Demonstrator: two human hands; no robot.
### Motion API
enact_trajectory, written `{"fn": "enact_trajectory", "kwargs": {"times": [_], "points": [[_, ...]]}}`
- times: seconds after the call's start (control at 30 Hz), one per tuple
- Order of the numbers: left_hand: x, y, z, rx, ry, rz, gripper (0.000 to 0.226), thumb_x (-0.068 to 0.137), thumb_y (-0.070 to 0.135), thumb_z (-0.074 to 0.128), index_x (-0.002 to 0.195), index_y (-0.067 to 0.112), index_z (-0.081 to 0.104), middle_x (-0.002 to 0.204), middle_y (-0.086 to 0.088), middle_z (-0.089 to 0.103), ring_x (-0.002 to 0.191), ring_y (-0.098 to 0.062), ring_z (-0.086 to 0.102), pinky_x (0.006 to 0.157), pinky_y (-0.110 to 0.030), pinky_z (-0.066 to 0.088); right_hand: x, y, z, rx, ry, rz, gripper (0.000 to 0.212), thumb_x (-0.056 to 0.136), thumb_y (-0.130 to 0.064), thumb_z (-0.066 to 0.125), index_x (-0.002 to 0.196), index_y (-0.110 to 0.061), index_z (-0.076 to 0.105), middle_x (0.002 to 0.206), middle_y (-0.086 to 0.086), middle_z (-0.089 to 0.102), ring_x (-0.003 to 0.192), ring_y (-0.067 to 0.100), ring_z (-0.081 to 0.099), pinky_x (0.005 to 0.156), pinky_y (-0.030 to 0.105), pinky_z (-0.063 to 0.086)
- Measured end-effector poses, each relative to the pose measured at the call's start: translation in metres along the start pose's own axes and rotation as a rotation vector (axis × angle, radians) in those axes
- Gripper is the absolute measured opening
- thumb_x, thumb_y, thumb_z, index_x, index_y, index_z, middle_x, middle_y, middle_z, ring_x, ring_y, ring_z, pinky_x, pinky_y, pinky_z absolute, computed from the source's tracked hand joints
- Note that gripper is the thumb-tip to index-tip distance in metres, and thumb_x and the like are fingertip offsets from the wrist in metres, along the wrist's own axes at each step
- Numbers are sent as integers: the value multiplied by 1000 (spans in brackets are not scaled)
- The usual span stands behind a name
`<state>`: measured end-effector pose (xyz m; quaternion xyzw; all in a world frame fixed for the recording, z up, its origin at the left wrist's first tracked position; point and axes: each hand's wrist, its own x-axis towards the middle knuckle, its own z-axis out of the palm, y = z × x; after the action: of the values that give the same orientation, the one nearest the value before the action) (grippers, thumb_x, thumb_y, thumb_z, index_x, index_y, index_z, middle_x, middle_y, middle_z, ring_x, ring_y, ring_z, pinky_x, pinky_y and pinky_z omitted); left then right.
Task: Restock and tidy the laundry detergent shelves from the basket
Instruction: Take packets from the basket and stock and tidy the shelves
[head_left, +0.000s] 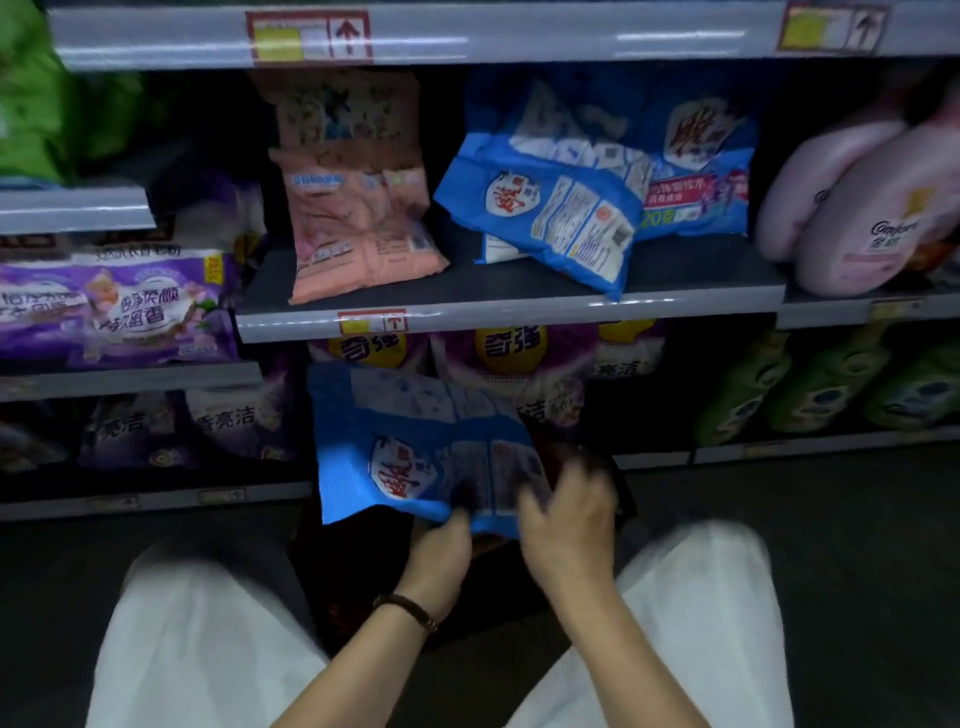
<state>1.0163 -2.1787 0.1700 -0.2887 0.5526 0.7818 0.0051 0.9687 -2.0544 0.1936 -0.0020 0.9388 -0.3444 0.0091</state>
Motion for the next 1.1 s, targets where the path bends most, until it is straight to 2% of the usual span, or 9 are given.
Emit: {"fn": "enact_trajectory", "kwargs": {"times": [0.1, 0.3, 0.43, 0.53, 0.6, 0.7, 0.83, 0.93, 1.1], "points": [[5, 15, 8, -39, 44, 20, 39, 93, 39, 78, 129, 27, 68, 123, -4, 79, 115, -28, 75, 105, -57, 56, 29, 23, -34, 164, -137, 267, 82, 73, -68, 70, 138, -19, 61, 119, 11, 71, 108, 32, 68, 87, 38, 54], [19, 52, 43, -122, -195, 39, 47, 95, 34, 73, 138, 19, 64, 129, -11, 76, 117, -33, 74, 108, -62, 52, 50, 31, -73, 988, -461, 551, 42, 90, -29, 79, 118, 0, 74, 98, 23, 80, 74, 32, 78, 62, 40, 63], [39, 71, 73, -29, -213, 218, 78, 68, 69, 88, 135, 33, 69, 132, 19, 72, 125, -3, 66, 116, -35, 47, 75, 42, -84, 1262, -282, 416, 50, 73, -21, 81, 120, -3, 76, 115, 25, 77, 100, 42, 76, 88, 50, 62], [55, 92, 100, 91, -272, 297, 35, 85, 46, 84, 115, 45, 65, 112, 46, 64, 98, 31, 58, 100, -3, 42, 95, 49, -96, 1367, -193, 238, 69, 59, -31, 100, 121, -9, 78, 122, 23, 76, 111, 44, 74, 99, 59, 57], [70, 106, 118, 189, -314, 335, 44, 82, 49, 83, 119, 50, 59, 119, 46, 60, 106, 30, 54, 109, -8, 37, 116, 51, -106, 1409, -145, 157, 83, 50, -36, 104, 124, -11, 76, 125, 23, 74, 114, 46, 72, 104, 65, 52], [101, 130, 154, 294, -268, 536, 51, 85, 51, 82, 131, 43, 63, 131, 47, 60, 129, 18, 53, 123, -23, 35, 160, 55, -120, 1428, -63, 93, 75, 62, -29, 99, 130, -10, 72, 127, 23, 74, 116, 46, 71, 108, 72, 46], [138, 168, 215, 25, -321, 393, 54, 92, 52, 79, 136, 23, 68, 136, -2, 73, 127, -26, 69, 112, -59, 50, 236, 50, -141, 1411, 35, -10, 45, 90, -14, 78, 133, -6, 68, 128, 21, 74, 117, 44, 71, 105, 62, 52], [171, 206, 250, -54, -238, 343, 34, 103, 35, 66, 132, 19, 69, 127, -6, 77, 116, -31, 75, 97, -56, 60, 306, 46, -161, 1035, 194, -82, 31, 101, -30, 71, 129, -18, 70, 119, 3, 79, 112, 29, 75, 91, 44, 60], [212, 216, 268, 92, -198, 157, 35, 105, 34, 64, 128, 8, 67, 106, -10, 73, 98, -35, 70, 82, -44, 60, 391, 71, -142, 289, 353, -155, 74, 93, -68, 60, 151, -23, 48, 120, 10, 66, 113, 32, 63, 90, 44, 54]]}}
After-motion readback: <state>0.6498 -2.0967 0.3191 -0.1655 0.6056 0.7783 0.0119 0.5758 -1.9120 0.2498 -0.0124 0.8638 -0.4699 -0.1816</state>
